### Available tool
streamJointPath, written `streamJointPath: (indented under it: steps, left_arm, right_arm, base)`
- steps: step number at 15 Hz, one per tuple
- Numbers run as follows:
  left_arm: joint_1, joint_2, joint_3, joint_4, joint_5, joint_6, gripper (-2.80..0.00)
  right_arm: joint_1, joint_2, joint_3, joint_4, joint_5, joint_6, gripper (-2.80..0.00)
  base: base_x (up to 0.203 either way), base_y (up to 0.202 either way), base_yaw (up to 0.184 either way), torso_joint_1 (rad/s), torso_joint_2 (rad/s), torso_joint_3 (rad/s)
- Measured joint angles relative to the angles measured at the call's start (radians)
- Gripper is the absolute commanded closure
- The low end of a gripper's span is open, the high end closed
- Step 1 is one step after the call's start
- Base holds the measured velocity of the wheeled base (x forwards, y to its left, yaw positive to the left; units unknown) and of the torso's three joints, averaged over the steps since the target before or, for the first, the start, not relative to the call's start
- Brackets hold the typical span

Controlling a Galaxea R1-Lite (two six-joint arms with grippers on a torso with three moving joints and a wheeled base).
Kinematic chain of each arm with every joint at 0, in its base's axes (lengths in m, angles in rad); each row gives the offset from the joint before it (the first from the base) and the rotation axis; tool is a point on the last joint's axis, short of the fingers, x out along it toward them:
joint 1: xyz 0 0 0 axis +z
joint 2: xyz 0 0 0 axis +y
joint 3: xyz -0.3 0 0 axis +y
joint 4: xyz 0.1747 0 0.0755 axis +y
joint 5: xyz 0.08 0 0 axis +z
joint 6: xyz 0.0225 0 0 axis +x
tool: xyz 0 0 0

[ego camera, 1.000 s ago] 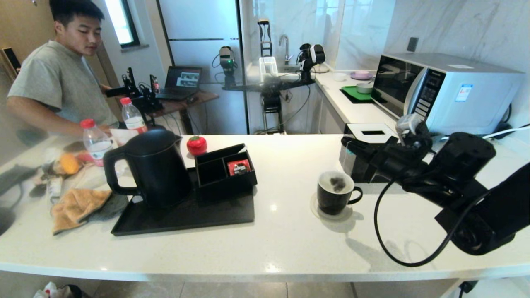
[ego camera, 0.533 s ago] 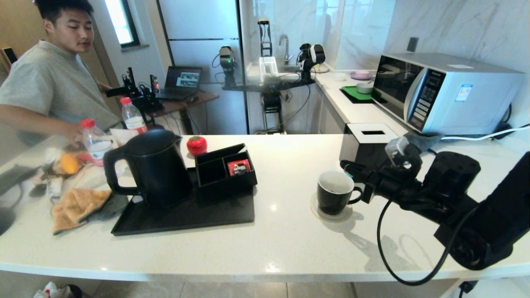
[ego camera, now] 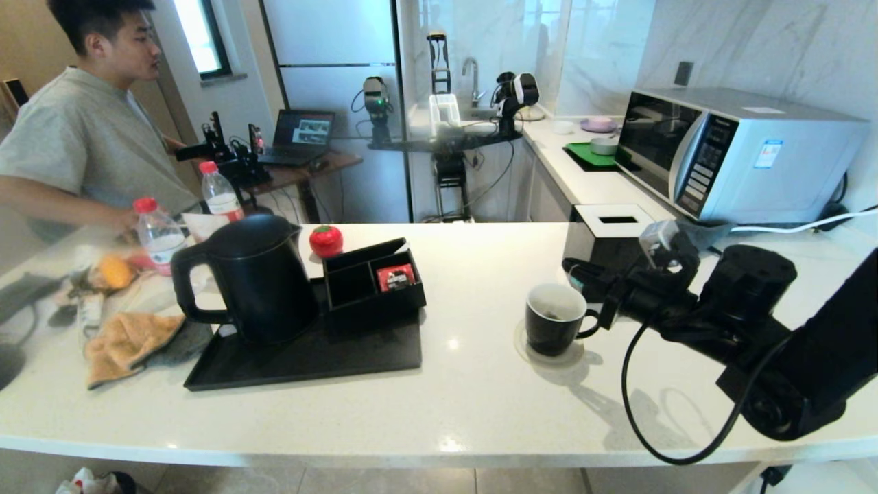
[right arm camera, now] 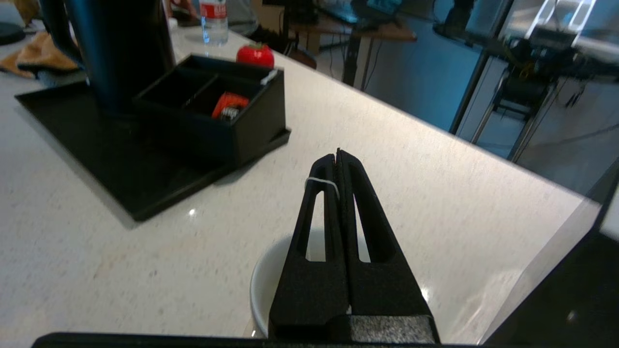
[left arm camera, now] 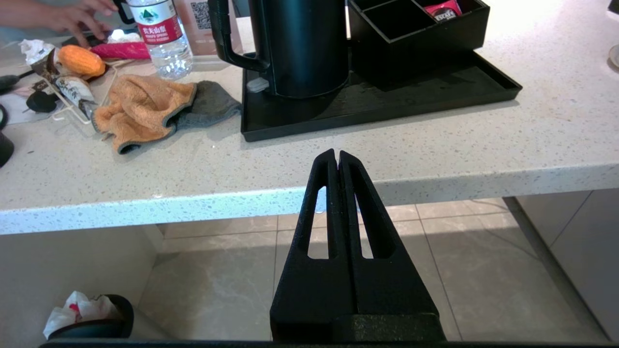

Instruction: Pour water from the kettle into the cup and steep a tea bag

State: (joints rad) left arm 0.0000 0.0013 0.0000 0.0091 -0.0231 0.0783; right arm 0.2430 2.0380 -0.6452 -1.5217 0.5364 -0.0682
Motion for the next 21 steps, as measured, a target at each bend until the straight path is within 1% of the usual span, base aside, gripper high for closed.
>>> streamJointPath:
  steps: [4, 7, 14, 21]
  left_arm:
    - [0.000, 0.000, 0.000, 0.000, 0.000, 0.000, 0.00]
    - [0.000, 0.000, 0.000, 0.000, 0.000, 0.000, 0.00]
    - [0.000, 0.000, 0.000, 0.000, 0.000, -0.001, 0.00]
    - [0.000, 0.000, 0.000, 0.000, 0.000, 0.000, 0.00]
  right_arm:
    - [-0.001, -0.037, -0.091, 0.000, 0.003, 0.006, 0.00]
    - [-0.001, -0.052, -0.108, 0.000, 0.005, 0.004, 0.00]
    - [-0.003, -0.030, -0.014, 0.000, 0.001, -0.010, 0.00]
    - [-0.003, 0.010, 0.040, 0.000, 0.000, -0.015, 0.00]
  base:
    - [0.000, 0.000, 0.000, 0.000, 0.00, 0.000]
    - [0.000, 0.000, 0.000, 0.000, 0.00, 0.000]
    - [0.000, 0.000, 0.000, 0.000, 0.00, 0.000]
    - [0.000, 0.000, 0.000, 0.000, 0.00, 0.000]
